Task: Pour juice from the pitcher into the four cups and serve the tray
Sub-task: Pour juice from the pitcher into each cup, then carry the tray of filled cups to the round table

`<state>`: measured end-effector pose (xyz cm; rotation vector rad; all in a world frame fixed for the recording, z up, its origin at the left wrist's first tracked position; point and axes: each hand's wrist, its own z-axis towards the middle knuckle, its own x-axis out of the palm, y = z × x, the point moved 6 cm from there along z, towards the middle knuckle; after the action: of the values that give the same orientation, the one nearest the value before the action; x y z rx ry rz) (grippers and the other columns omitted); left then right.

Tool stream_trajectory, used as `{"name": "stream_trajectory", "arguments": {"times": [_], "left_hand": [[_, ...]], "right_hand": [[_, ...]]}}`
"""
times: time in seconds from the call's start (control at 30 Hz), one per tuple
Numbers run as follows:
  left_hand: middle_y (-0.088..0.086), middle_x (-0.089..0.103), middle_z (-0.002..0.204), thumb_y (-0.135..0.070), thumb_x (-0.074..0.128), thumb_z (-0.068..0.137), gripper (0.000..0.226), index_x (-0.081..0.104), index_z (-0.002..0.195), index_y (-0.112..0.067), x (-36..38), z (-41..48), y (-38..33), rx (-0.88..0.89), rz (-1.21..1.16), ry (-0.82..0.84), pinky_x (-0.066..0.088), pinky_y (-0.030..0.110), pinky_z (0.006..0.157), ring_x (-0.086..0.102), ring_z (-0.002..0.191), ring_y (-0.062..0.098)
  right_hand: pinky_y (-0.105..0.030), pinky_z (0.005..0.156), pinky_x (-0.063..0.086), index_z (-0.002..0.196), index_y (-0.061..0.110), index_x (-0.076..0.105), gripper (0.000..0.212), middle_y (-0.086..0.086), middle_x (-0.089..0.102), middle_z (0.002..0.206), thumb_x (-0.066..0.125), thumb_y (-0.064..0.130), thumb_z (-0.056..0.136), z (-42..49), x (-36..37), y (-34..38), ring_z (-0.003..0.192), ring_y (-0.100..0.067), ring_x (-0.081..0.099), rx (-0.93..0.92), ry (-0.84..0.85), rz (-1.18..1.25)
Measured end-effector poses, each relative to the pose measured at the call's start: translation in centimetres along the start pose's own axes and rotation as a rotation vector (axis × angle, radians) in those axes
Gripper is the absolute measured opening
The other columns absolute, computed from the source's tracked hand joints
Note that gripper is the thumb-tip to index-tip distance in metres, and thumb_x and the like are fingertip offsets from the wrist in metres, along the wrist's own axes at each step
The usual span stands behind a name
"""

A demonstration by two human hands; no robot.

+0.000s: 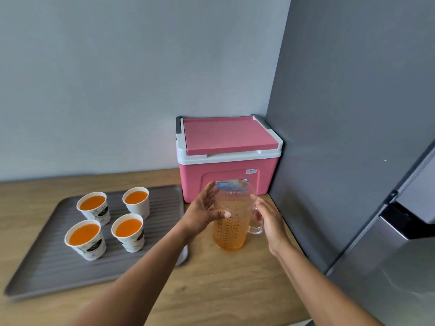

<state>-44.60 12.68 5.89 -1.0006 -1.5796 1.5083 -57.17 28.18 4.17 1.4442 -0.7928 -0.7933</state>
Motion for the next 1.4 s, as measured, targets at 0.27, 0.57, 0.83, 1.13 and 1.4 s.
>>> {"name": "stream_trajectory", "arguments": {"times": [0.27,0.57,0.83,1.13,1.4], "left_hand": [[0.005,0.045,0.148,-0.038,0.089,0.060,0.111,0.026,0.152,-0.027,-0.9,-3.1,-0.1,-0.007,-0.013,-0.149,0.043,0.047,0.108,0.045,0.134,0.023],[0.007,0.066,0.112,-0.012,0.071,0.086,0.040,0.061,0.123,-0.023,-5.2,-11.7,-0.2,0.034,-0.039,-0.387,0.054,0.027,0.081,0.065,0.097,0.012],[0.017,0.069,0.093,-0.013,0.071,0.086,0.022,0.067,0.107,-0.020,-12.6,-19.9,2.6,-0.028,0.022,-0.602,0.055,0.038,0.081,0.065,0.086,0.020],[-0.004,0.050,0.114,-0.034,0.091,0.060,0.087,0.043,0.132,-0.031,-24.2,-23.2,7.2,-0.110,0.252,-0.864,0.046,0.030,0.091,0.052,0.104,0.012],[0.002,0.033,0.155,-0.034,0.092,0.059,0.118,0.020,0.152,-0.029,-29.0,-19.9,10.5,-0.169,0.234,-0.601,0.032,0.044,0.115,0.031,0.141,0.016]], "right_hand": [[-0.029,0.078,0.052,0.121,0.035,0.062,0.033,-0.009,0.062,0.113,0.052,0.033,0.090,-1.7,-1.8,1.9,0.085,-0.007,0.058,-0.244,-0.237,-0.207],[-0.018,0.060,0.042,0.109,0.018,0.071,0.027,-0.002,0.068,0.096,0.051,0.023,0.092,-8.5,4.6,5.4,0.069,-0.014,0.054,-0.572,-0.057,-0.126],[-0.018,0.074,0.047,0.105,0.030,0.069,0.022,-0.001,0.064,0.085,0.063,0.021,0.086,-11.0,15.9,1.0,0.076,-0.007,0.060,-0.364,0.309,-0.169],[-0.031,0.107,0.038,0.152,0.022,0.032,0.094,-0.003,0.048,0.143,0.084,0.029,0.075,-9.7,25.2,-5.6,0.133,-0.017,0.045,0.016,0.445,-0.398],[-0.037,0.104,0.046,0.142,0.030,0.035,0.094,0.010,0.057,0.126,0.088,0.014,0.067,-8.6,29.4,-8.3,0.121,-0.016,0.056,0.034,0.409,-0.325]]}}
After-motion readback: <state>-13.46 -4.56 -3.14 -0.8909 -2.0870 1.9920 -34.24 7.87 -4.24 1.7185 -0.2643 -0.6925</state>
